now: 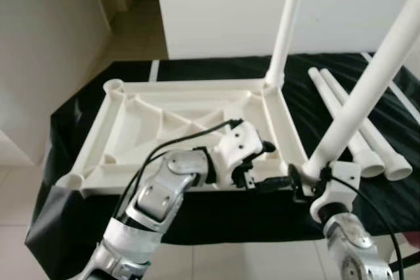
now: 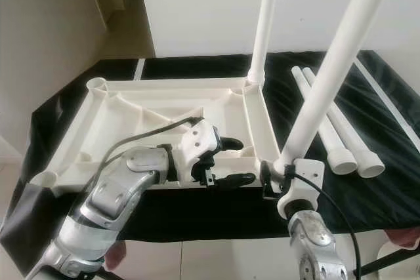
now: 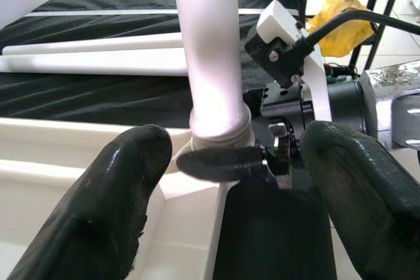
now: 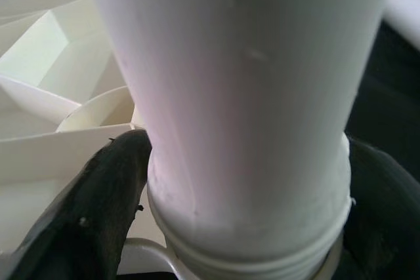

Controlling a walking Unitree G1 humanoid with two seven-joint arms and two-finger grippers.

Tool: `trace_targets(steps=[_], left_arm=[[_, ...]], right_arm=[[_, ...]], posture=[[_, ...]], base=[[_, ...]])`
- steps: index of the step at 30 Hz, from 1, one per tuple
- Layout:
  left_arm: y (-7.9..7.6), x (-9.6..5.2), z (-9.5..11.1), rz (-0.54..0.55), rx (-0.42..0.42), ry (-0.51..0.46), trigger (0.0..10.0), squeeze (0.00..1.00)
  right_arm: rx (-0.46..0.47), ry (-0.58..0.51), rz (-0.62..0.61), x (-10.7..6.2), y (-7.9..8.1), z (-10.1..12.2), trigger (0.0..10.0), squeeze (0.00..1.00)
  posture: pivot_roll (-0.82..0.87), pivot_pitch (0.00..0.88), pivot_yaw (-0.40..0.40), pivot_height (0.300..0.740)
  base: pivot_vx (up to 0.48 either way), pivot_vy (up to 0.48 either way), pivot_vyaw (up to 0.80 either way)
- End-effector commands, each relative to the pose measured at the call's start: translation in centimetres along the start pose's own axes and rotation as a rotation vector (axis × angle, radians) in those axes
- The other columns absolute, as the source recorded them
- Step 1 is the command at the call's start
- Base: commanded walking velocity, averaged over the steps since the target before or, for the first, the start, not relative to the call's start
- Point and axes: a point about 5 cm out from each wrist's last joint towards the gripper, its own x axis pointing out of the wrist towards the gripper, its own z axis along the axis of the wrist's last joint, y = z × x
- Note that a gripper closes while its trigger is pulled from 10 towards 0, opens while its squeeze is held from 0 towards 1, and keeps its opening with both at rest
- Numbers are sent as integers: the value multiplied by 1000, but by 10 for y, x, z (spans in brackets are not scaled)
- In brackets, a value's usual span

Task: Building children table

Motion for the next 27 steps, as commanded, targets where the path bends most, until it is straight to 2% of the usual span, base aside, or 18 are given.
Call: trace_targets(steps=[1,3,4,5,12,19,20,21,22,27], left_arm=[[-4,1,-1,-41,7,-5,10000,0],[-5,1,-1,-45,9,-8,10000,0],[-5,2,-1,-48,11,-9,10000,0],[-5,2,-1,-50,13,-10,10000,0],[-4,3,-1,-51,21,-11,10000,0],[-4,4,-5,-54,16,-5,10000,0],[-5,4,-7,-59,11,-1,10000,0],[-5,4,-7,-59,11,-1,10000,0],[-6,3,-9,-63,6,3,10000,0],[-6,1,-13,-83,-18,16,10000,0]], right_arm=[[-2,54,27,-5,7,-11,10000,0],[-15,31,31,-10,6,-8,10000,0],[-15,24,37,-13,6,-7,10000,976],[-13,15,41,-15,5,-5,10000,1000],[-46,-36,77,-28,-1,0,10000,1000],[-112,-73,69,-30,-11,4,10000,1000],[-122,-84,81,-30,-12,5,10000,427],[-122,-84,81,-30,-12,5,10000,427],[-124,-94,97,-30,-13,8,10000,0],[-144,-93,179,-30,-19,14,10000,0]], posture=[[-32,0,14,740],[-37,0,18,740],[-37,0,18,740],[-39,0,18,740],[-46,0,23,740],[-52,0,30,740],[-53,0,33,740],[-53,0,33,740],[-56,0,36,740],[-57,0,39,740]], base=[[0,0,0],[0,0,0],[0,0,0],[0,0,0],[0,0,0],[0,0,0],[0,0,0],[0,0,0],[0,0,0],[0,0,0]])
